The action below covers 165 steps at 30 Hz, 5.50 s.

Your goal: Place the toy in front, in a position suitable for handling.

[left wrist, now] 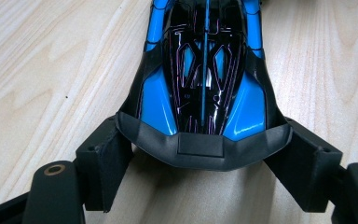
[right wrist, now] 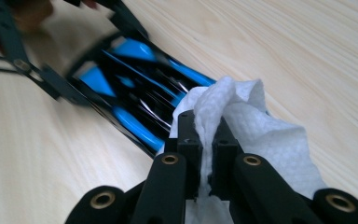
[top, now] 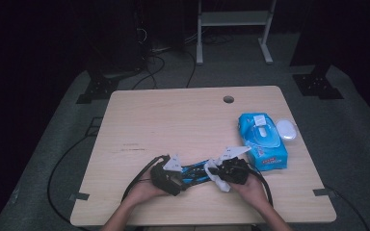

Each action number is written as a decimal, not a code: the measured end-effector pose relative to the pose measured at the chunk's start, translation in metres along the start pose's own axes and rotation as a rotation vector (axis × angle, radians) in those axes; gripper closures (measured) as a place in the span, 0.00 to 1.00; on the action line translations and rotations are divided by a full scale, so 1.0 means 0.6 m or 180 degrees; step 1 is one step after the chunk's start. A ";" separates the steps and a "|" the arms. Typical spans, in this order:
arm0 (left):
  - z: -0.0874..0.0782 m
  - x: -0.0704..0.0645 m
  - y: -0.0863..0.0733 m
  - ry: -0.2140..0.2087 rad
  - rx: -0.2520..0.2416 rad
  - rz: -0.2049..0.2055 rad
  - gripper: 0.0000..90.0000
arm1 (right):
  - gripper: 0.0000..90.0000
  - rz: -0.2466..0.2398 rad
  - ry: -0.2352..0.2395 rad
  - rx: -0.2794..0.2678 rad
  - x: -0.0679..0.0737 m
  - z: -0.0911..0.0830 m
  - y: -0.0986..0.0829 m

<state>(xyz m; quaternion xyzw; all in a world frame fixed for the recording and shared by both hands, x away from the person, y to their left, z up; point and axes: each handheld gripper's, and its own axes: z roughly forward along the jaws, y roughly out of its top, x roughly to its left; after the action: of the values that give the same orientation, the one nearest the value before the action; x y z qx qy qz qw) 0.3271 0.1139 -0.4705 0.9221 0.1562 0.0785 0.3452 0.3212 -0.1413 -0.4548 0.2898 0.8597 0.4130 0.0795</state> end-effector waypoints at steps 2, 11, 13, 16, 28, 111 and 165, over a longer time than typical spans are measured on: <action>-0.001 0.001 -0.001 0.0010 -0.0003 -0.0013 0.28 | 0.95 -0.0117 0.0000 -0.0030 0.018 0.009 0.012; 0.004 0.000 0.002 0.0009 -0.0037 0.0015 0.28 | 0.95 -0.0274 0.0392 0.0081 0.057 0.054 0.046; 0.005 0.000 0.003 0.0015 -0.0034 0.0010 0.28 | 0.95 -0.0126 0.0378 0.0036 0.042 0.049 0.043; 0.005 0.000 0.005 0.0016 -0.0019 0.0031 0.28 | 0.95 -0.0214 0.0375 0.0042 0.052 0.057 0.046; 0.002 0.002 0.002 0.0023 -0.0002 0.0022 0.29 | 0.95 -0.0174 0.0424 0.0043 0.071 0.081 0.068; 0.002 0.004 -0.001 -0.0014 -0.0030 0.0007 0.29 | 0.95 0.0267 -0.0121 0.0140 -0.048 0.028 0.036; 0.003 0.006 -0.001 -0.0021 -0.0015 -0.0049 0.29 | 0.95 0.0231 0.0019 0.0145 -0.035 -0.032 -0.024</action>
<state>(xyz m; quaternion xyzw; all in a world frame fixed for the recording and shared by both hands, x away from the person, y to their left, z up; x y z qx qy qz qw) 0.3310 0.1143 -0.4719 0.9203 0.1619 0.0733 0.3485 0.3251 -0.1733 -0.4554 0.3212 0.8581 0.3969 0.0552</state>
